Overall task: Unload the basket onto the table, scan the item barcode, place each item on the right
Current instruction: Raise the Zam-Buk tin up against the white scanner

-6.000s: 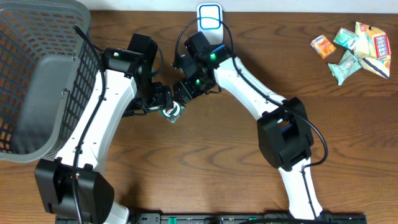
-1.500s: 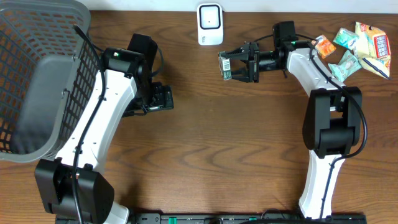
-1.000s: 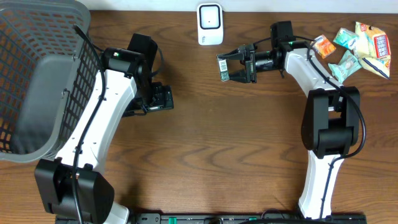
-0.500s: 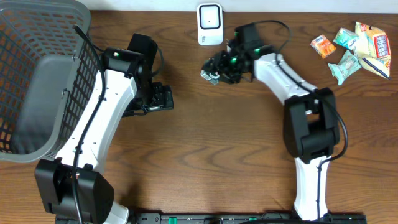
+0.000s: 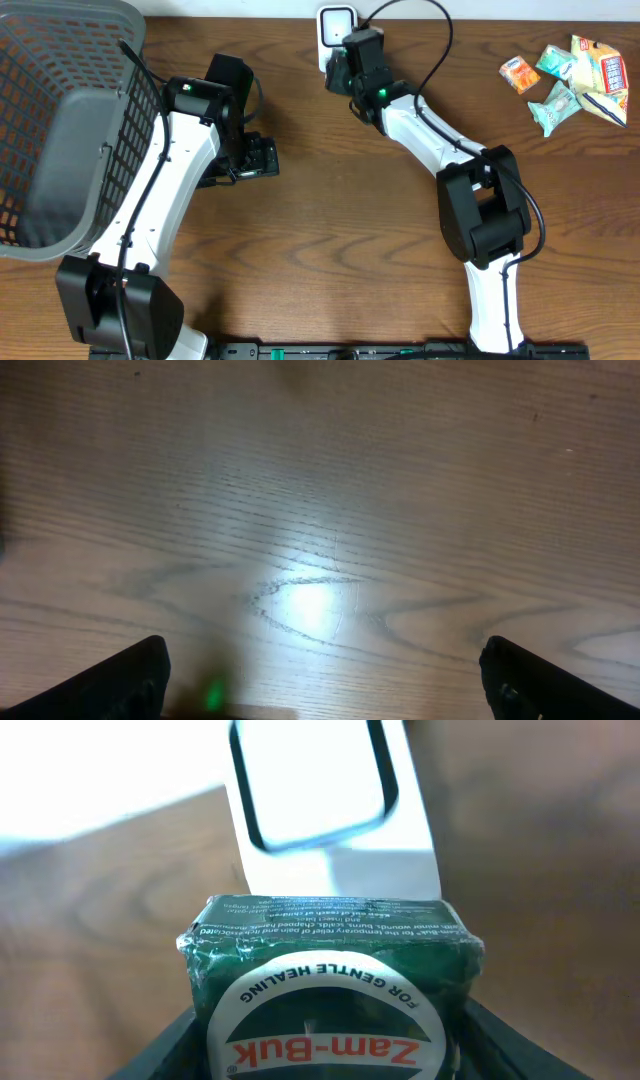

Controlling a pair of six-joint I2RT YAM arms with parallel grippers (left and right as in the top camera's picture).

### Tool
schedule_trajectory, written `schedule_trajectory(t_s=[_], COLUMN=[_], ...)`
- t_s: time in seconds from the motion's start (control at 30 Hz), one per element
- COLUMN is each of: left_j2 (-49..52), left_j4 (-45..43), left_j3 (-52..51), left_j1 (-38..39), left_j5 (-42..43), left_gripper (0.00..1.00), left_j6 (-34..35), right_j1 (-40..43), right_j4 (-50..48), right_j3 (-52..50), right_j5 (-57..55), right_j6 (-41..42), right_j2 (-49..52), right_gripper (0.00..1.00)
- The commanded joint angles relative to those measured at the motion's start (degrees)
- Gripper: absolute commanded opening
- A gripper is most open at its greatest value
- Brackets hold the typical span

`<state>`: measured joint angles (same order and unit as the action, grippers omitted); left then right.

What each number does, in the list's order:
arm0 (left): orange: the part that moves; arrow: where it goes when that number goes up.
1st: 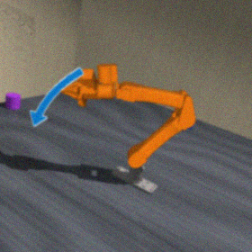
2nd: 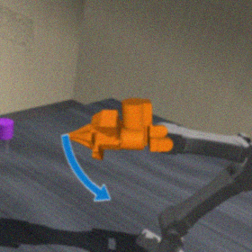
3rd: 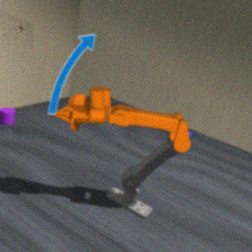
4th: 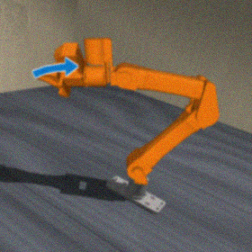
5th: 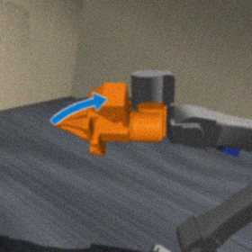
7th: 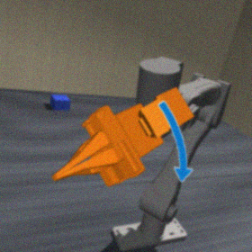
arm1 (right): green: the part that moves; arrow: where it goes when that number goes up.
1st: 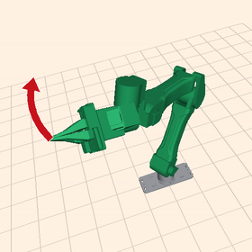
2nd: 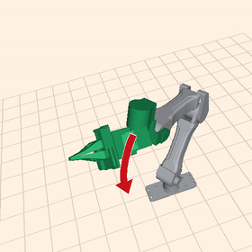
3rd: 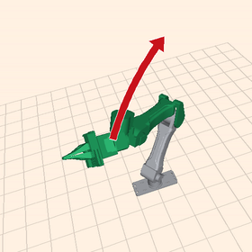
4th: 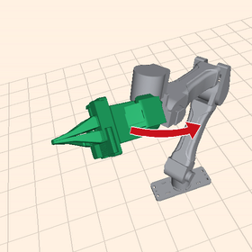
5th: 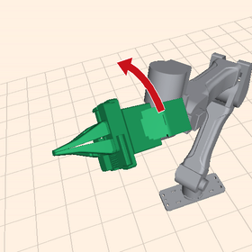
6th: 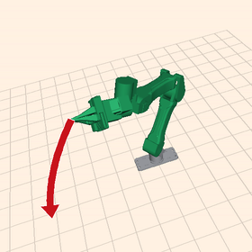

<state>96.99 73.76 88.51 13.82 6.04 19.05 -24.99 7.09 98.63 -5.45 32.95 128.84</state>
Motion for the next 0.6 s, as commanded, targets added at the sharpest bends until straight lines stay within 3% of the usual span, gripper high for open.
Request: schedule_trajectory(t_s=[0.0,0.07,0.33,0.57], left_j2=[0.22,0.22,0.22,0.22], left_j4=[0.35,0.37,0.37,0.35], left_j3=[0.61,0.61,0.61,0.61], left_j1=[0.0,0.0,0.0,0.0], left_j5=[-0.11,-0.11,-0.11,-0.11], left_gripper=[0.97,0.98,0.98,0.98], left_j6=[-0.37,-0.37,-0.37,-0.37], right_j1=[-0.22,-0.22,-0.17,-0.2], right_j4=[-5.6,-9.81,-22.6,-27.39], right_j3=[0.68,0.7,0.94,5.42], right_j5=[-6.19,-7.1,-8.83,-10.71], right_j6=[-2.38,-2.54,-10.71,-19.45], right_j2=[-1.73,-1.22,-0.5,5.66], right_gripper=[0.49,0.46,0.51,0.57])
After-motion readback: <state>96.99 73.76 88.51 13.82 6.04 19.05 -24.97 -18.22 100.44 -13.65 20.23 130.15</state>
